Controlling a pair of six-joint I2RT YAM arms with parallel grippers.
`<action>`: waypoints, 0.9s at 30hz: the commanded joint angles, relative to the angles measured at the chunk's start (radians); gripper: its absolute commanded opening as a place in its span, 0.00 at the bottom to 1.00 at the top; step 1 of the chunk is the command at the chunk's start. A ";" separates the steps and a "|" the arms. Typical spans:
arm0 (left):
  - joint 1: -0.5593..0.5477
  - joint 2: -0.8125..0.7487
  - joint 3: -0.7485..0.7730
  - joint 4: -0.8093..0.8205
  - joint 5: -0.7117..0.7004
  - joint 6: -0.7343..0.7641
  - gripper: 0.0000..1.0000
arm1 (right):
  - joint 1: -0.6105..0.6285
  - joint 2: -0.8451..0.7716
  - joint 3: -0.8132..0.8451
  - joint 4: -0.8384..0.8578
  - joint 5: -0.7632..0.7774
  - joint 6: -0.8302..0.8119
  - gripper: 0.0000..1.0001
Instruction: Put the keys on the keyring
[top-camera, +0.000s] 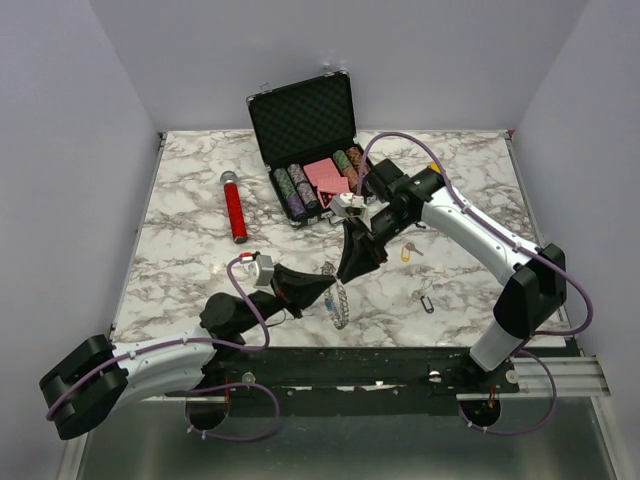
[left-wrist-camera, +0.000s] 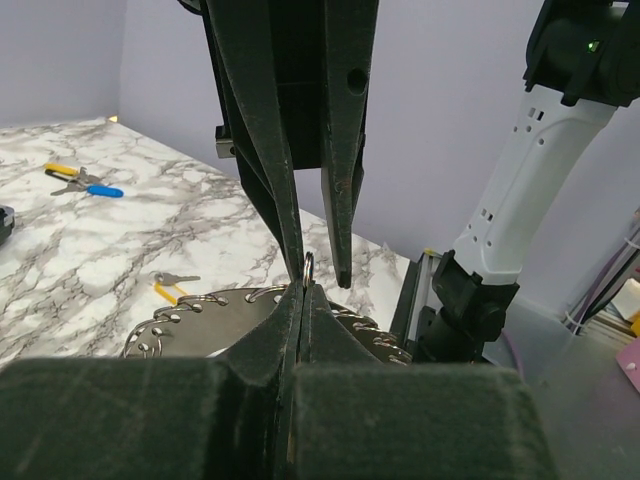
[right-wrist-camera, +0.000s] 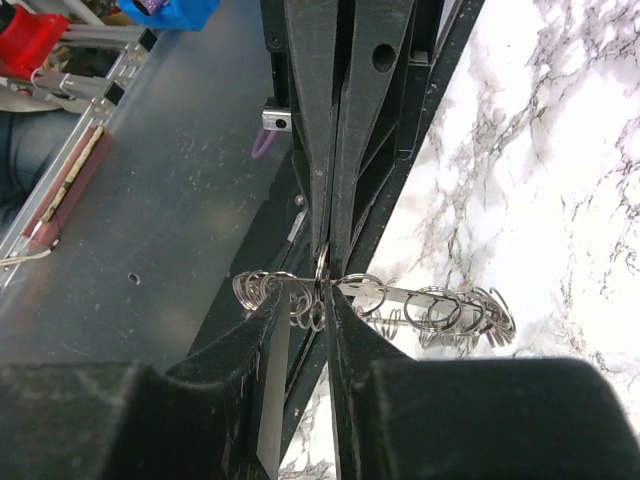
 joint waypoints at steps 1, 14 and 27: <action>0.003 0.006 -0.003 0.078 -0.029 -0.009 0.00 | 0.008 0.019 -0.015 0.022 -0.046 0.022 0.27; 0.003 0.014 -0.001 0.078 -0.040 -0.011 0.00 | 0.008 0.021 -0.025 0.053 -0.040 0.055 0.10; 0.008 -0.184 0.036 -0.270 -0.041 0.125 0.32 | 0.006 0.007 0.011 0.039 0.120 0.086 0.01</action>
